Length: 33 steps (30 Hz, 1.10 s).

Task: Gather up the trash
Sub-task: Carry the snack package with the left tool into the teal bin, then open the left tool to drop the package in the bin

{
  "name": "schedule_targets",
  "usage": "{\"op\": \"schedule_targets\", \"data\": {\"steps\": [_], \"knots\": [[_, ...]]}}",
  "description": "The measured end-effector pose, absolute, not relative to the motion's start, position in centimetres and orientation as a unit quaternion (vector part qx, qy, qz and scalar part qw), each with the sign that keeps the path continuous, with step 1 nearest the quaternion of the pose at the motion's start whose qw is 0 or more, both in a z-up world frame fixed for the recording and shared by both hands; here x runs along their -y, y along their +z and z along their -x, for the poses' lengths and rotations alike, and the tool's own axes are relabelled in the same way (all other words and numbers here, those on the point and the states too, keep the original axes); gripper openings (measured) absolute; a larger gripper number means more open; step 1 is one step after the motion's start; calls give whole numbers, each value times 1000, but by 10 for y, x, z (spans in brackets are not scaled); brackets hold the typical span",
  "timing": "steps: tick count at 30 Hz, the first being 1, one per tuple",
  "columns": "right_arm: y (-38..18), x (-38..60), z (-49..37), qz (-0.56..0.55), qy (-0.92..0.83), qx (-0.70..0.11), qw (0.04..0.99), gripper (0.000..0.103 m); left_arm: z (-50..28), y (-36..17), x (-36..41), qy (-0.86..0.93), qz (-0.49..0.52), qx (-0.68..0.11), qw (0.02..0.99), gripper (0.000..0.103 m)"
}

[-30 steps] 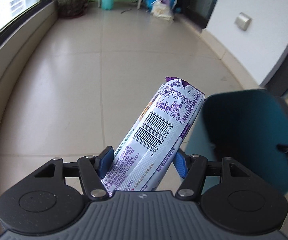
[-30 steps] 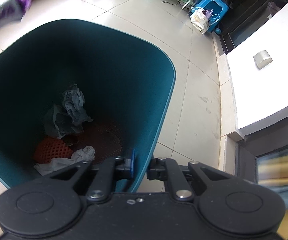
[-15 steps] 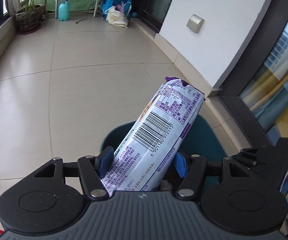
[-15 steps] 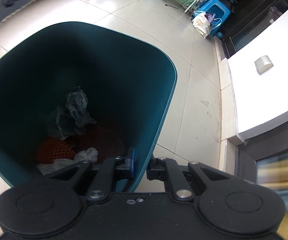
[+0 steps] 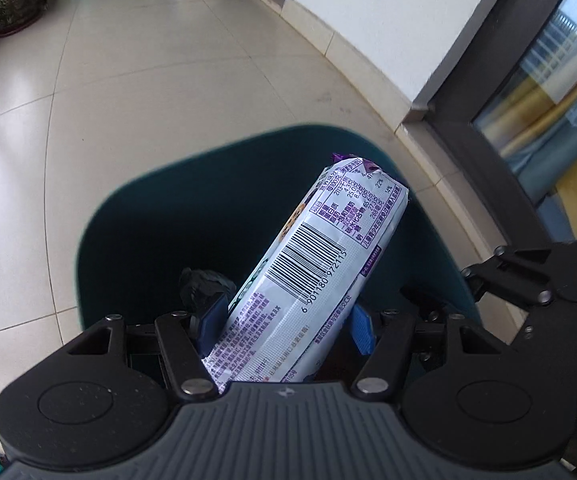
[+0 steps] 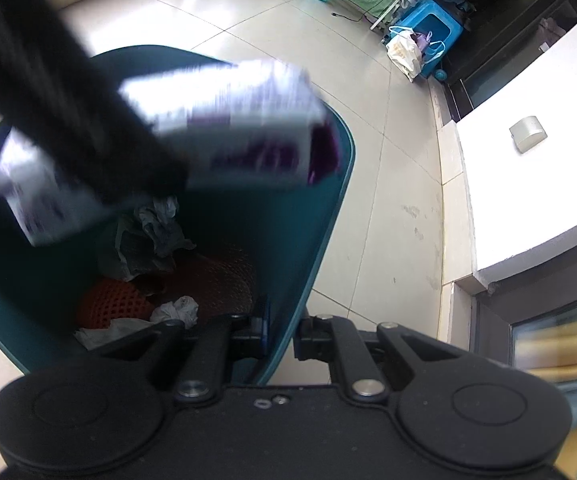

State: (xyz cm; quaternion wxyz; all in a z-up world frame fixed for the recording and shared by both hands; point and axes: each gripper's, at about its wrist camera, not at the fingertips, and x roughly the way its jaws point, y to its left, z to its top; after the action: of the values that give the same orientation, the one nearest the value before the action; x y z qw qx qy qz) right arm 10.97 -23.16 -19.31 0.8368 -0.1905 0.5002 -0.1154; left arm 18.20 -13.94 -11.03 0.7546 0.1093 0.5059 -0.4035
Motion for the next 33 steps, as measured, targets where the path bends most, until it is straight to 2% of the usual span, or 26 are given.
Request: {"op": "schedule_targets", "data": {"steps": [18,22,33], "knots": [[-200,240,-111,172,-122,-510,834,11,-171,-142,161,-400,-158,-523,736,64],[-200,243,-114,169,-123,-512,833,11,-170,-133,147,-408,-155,-509,742,78],[-202,249,-114,162,-120,-512,835,11,-172,-101,113,-428,-142,-474,756,79]]}}
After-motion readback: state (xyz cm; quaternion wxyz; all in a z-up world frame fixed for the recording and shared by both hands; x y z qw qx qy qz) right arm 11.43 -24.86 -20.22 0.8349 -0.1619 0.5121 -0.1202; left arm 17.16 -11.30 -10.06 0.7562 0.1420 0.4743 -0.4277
